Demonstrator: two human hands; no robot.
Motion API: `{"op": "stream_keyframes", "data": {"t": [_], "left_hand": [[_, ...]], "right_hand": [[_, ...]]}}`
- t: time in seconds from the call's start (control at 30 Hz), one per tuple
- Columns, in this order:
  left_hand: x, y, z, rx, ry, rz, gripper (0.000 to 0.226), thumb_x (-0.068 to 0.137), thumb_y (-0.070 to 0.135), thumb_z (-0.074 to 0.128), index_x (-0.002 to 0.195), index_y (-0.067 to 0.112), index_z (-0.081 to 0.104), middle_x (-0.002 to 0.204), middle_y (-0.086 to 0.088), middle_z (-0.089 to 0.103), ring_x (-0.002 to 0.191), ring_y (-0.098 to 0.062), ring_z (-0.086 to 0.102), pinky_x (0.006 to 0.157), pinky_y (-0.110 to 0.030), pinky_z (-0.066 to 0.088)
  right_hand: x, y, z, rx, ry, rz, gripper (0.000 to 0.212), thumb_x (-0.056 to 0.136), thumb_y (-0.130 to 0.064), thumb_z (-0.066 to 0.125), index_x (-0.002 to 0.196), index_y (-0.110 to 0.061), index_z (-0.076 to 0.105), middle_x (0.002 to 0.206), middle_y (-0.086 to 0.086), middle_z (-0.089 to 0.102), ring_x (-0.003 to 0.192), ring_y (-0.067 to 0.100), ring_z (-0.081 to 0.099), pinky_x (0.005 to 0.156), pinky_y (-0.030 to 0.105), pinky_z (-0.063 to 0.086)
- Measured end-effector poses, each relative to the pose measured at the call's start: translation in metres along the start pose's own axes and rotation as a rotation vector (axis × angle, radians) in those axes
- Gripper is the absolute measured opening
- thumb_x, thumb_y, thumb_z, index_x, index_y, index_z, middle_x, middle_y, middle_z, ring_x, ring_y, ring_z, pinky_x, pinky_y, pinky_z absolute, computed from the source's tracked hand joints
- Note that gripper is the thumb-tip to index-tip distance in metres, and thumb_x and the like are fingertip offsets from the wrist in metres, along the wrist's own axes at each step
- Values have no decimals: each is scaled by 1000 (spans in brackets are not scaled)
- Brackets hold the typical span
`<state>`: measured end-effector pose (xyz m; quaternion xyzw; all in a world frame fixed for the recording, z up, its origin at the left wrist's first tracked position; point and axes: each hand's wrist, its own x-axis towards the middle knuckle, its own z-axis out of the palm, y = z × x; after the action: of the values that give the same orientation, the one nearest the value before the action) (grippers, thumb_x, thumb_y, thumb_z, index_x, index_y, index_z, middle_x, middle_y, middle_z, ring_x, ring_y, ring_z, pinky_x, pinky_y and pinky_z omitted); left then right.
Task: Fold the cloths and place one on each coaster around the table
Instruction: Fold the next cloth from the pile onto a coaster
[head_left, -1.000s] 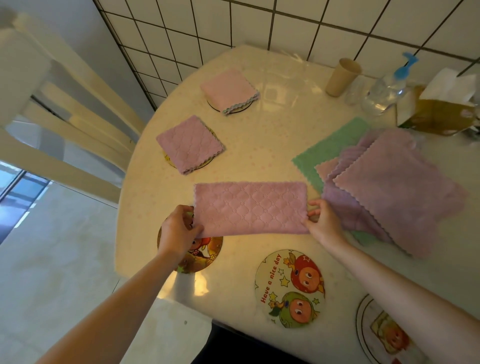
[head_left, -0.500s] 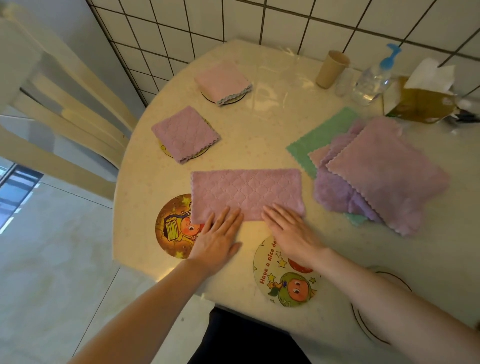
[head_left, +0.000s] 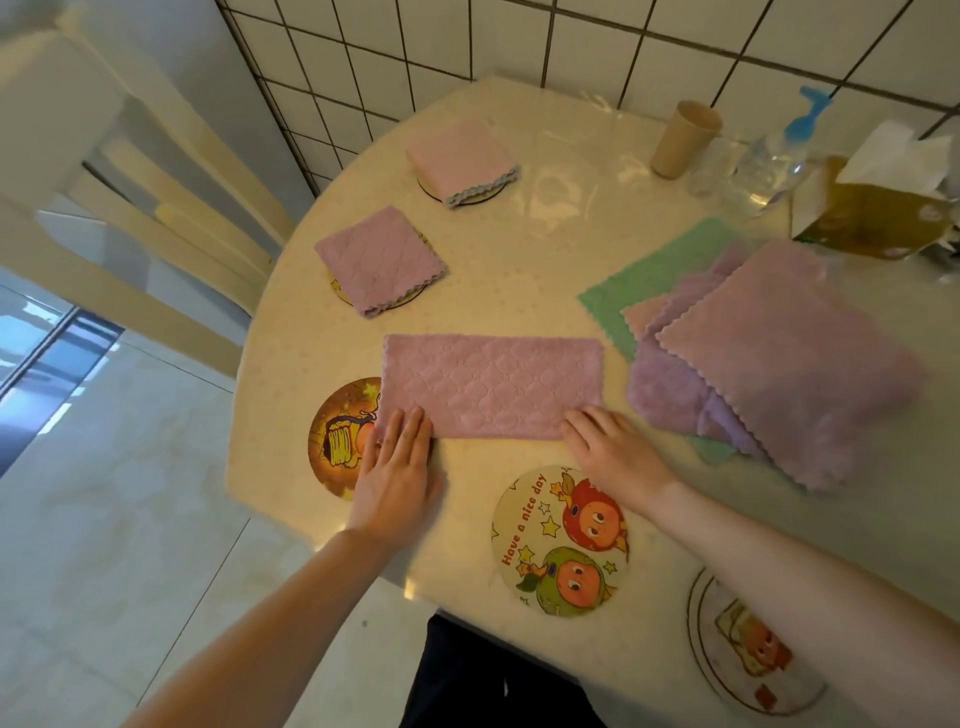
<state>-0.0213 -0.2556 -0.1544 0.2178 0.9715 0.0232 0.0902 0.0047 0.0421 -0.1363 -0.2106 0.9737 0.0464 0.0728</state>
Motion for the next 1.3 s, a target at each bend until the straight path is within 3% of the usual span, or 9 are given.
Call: {"op": "stream_keyframes", "data": {"t": [0.17, 0.27, 0.47, 0.7, 0.8, 0.9, 1.0, 1.17, 1.3], "left_hand": [[16, 45, -5, -51, 37, 91, 62, 94, 41, 27, 149, 13, 28, 156, -5, 27, 145, -28, 19, 117, -48, 15], [27, 77, -11, -155, 21, 122, 63, 93, 40, 22, 152, 17, 18, 159, -2, 18, 147, -25, 10, 118, -42, 12], [29, 119, -11, -433, -24, 220, 64, 91, 26, 50, 150, 17, 26, 155, -7, 29, 143, -26, 26, 116, -45, 25], [-36, 106, 17, -149, -25, 617, 48, 96, 37, 41, 138, 16, 49, 146, -6, 45, 138, -25, 37, 109, -48, 36], [-57, 85, 20, -35, 19, 583, 54, 97, 44, 44, 145, 20, 40, 153, -4, 35, 143, -28, 26, 114, -48, 23], [-69, 72, 21, -75, -12, 463, 60, 98, 50, 34, 151, 23, 23, 157, -4, 25, 145, -29, 20, 115, -44, 20], [-79, 71, 24, -79, -27, 395, 60, 99, 52, 29, 152, 24, 20, 157, -4, 25, 144, -28, 21, 116, -43, 27], [-79, 76, 15, -117, -113, 366, 56, 99, 52, 26, 149, 28, 27, 155, -2, 29, 144, -28, 22, 115, -45, 24], [-74, 77, -4, -586, -205, 209, 58, 97, 55, 18, 146, 29, 35, 152, 10, 31, 145, -9, 14, 119, -24, 9]], "right_hand": [[16, 7, -9, -22, 7, -57, 23, 70, 1, 72, 91, -2, 65, 92, 12, 67, 83, 29, 61, 67, 37, 55], [18, 10, -26, 6, 59, -109, 13, 77, -1, 58, 87, -6, 64, 86, 10, 68, 79, 28, 62, 65, 38, 54], [-27, -19, -44, 54, 291, -260, 17, 85, -8, 51, 82, -14, 67, 72, 1, 64, 65, 19, 59, 55, 31, 50], [-89, -46, -44, 193, 377, -417, 28, 96, -20, 48, 75, -21, 66, 61, -7, 54, 55, 12, 50, 43, 27, 38], [-89, -24, -33, 176, 289, -470, 29, 88, -5, 44, 103, -12, 68, 95, 0, 68, 87, 18, 64, 65, 30, 53], [-75, -2, -13, 87, 94, -463, 63, 77, 2, 31, 138, -5, 46, 141, 10, 49, 127, 24, 49, 98, 35, 47], [-62, 1, -7, 46, -33, -540, 67, 76, 0, 27, 141, -7, 42, 147, 11, 41, 134, 23, 41, 106, 35, 40], [-53, 10, 1, 70, -186, -605, 81, 73, -1, 59, 147, -12, 30, 154, 8, 28, 141, 21, 29, 112, 36, 31], [-43, 17, 1, 161, -162, -575, 76, 79, -22, 55, 149, -18, 24, 156, -1, 25, 141, 15, 26, 115, 34, 25]]}}
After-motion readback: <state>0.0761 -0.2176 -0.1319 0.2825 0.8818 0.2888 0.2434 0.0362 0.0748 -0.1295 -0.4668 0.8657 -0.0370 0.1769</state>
